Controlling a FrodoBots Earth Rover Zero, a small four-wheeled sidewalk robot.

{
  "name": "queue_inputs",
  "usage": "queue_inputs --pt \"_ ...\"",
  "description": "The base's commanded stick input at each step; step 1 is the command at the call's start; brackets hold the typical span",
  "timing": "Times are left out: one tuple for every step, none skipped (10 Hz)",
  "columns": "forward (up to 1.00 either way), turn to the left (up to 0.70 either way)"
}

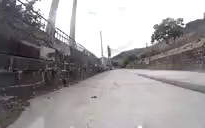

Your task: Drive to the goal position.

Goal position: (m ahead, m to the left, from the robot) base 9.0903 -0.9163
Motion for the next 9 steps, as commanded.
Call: queue_inputs --pt "1.00 0.00" --pt "1.00 0.00" --pt "1.00 0.00" --pt "1.00 0.00" --pt "1.00 0.00" --pt "1.00 0.00" --pt "1.00 0.00" --pt "1.00 0.00" --pt "1.00 0.00"
